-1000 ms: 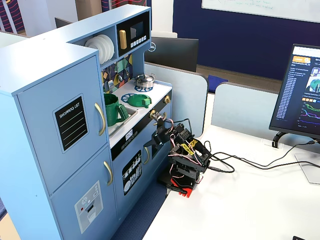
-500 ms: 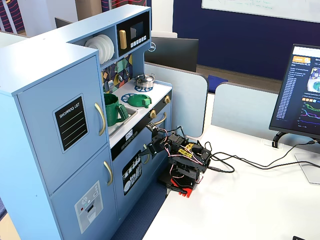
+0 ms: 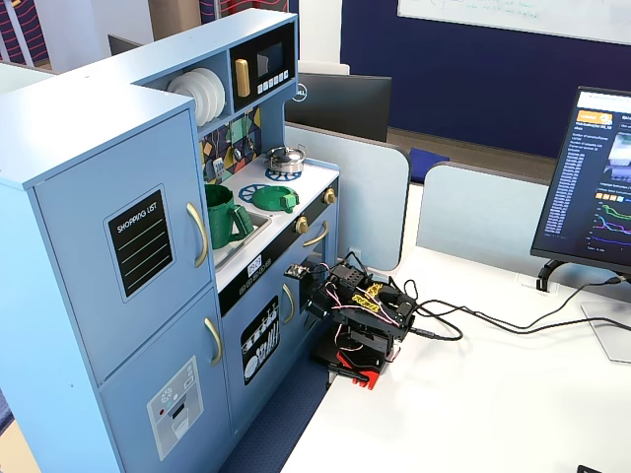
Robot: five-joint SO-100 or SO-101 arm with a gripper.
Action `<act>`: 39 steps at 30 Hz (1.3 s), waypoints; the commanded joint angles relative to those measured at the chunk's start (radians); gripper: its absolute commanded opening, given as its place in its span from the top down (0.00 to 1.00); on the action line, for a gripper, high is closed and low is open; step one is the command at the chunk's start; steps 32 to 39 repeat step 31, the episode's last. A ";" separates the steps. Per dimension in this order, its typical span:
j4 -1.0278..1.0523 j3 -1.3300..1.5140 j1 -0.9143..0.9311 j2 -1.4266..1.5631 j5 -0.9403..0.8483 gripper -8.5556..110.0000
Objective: Take off the lid from the green recipient and place it on the counter
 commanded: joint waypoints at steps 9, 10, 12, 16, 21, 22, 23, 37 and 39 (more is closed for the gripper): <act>0.210 -0.006 -0.018 -0.008 0.219 0.84; 0.210 -0.006 -0.018 -0.008 0.225 0.84; 0.210 -0.006 -0.018 -0.008 0.225 0.84; 0.210 -0.006 -0.018 -0.008 0.225 0.84; 0.210 -0.006 -0.018 -0.008 0.225 0.84; 0.210 -0.006 -0.018 -0.008 0.225 0.84; 0.210 -0.006 -0.018 -0.008 0.225 0.84; 0.210 -0.006 -0.018 -0.008 0.225 0.84; 0.210 -0.006 -0.018 -0.008 0.225 0.84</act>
